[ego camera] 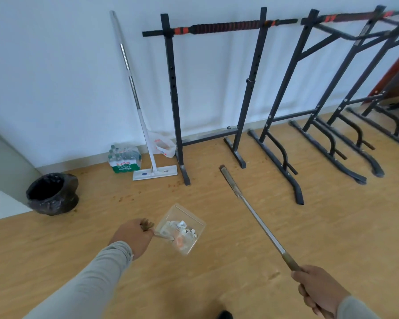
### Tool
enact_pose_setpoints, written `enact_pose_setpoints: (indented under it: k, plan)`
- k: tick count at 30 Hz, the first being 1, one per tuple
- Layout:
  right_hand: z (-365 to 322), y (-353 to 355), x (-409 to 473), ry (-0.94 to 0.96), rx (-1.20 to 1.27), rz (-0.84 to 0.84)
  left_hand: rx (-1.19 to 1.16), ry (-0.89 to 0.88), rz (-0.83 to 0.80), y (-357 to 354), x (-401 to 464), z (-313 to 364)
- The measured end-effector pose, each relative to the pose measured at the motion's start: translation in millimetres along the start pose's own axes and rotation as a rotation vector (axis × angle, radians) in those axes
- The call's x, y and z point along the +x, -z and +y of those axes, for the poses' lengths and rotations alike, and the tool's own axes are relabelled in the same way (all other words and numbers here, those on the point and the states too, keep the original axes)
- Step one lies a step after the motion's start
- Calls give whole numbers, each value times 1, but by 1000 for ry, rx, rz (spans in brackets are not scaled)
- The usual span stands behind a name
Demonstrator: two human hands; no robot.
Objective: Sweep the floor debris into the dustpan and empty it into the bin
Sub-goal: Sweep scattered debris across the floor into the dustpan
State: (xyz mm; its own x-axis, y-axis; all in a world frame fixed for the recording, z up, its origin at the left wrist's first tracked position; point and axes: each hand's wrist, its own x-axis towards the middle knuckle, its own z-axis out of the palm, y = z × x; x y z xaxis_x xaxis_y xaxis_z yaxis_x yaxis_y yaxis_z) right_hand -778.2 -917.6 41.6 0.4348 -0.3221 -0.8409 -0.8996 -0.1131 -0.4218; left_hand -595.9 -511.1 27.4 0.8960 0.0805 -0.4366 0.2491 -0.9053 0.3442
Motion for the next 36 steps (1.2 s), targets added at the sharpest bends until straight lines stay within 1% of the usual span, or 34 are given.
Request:
enact_pose_setpoints:
  k: [4,8,13,15,20,27,36]
  plan:
    - [-19,39,22,-5,-8,3,5,0,6,-8,12,42]
    - [-34,61,44,-37,-41,-1,-31,15,7,-13,32,69]
    - [-66,70,78,-71,-73,-2,-197,52,-34,-23,77,90]
    - [-82,71,94,-97,-85,-14,-225,52,-54,-26,99,96]
    - [-131,70,127,-161,-146,-25,-198,54,-97,-33,154,107]
    - [-191,72,168,-254,-136,7,-184,62,-162,-25,219,117]
    - [-232,82,212,-381,-48,93,-109,52,-223,-24,268,135]
